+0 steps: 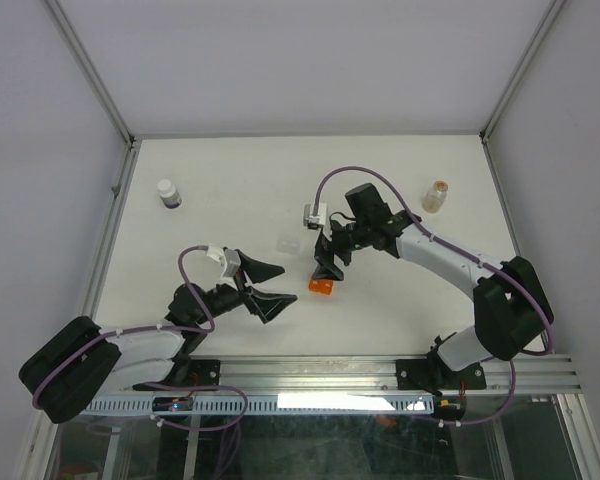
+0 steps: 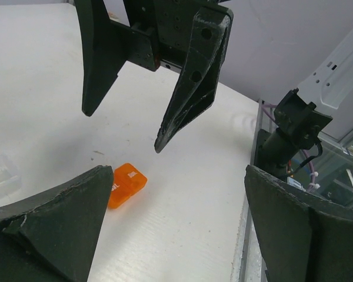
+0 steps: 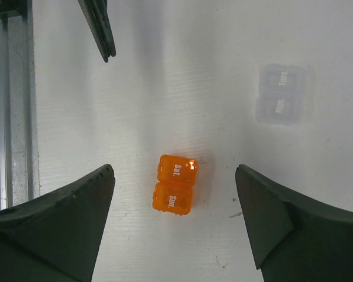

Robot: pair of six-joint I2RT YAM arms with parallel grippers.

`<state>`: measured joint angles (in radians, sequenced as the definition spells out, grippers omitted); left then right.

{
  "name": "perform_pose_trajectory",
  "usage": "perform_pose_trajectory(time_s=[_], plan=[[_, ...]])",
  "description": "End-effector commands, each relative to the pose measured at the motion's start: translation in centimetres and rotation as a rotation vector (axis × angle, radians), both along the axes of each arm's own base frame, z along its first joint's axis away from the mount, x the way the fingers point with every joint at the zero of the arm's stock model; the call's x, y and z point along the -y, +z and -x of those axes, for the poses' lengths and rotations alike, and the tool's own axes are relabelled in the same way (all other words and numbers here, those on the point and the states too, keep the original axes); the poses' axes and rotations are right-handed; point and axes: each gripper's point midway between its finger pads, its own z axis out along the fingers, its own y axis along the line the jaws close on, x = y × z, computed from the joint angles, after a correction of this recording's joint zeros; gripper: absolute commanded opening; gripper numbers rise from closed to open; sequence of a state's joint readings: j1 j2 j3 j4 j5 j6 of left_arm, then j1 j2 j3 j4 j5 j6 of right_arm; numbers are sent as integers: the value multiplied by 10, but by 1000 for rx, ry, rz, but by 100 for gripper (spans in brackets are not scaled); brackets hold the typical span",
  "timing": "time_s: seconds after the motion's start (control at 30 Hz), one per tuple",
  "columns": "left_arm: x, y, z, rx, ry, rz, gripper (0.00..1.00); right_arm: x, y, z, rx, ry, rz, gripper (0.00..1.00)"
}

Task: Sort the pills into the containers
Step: Open the pill container at the center of the board.

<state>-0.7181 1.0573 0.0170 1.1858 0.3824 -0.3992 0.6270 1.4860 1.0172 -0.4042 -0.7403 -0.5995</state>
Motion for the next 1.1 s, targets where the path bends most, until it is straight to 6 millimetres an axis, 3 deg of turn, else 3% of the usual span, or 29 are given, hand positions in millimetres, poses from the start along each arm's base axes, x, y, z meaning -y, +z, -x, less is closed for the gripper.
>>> perform_pose_trajectory(time_s=[0.0, 0.17, 0.27, 0.63, 1.07], plan=[[-2, -7, 7, 29, -27, -9, 94, 1, 0, -1, 54, 27, 5, 86], [5, -23, 0, -28, -33, -57, 75, 3, -26, -4, 79, 7, 109, 84], [4, -28, -8, -51, 4, -71, 71, 1, -41, -5, 87, -12, 178, 83], [-24, -35, -28, -80, 211, -96, 70, -8, -73, -2, 103, -38, 331, 80], [-24, -34, -26, -77, 207, -92, 70, -14, -80, 1, 71, -63, 349, 65]])
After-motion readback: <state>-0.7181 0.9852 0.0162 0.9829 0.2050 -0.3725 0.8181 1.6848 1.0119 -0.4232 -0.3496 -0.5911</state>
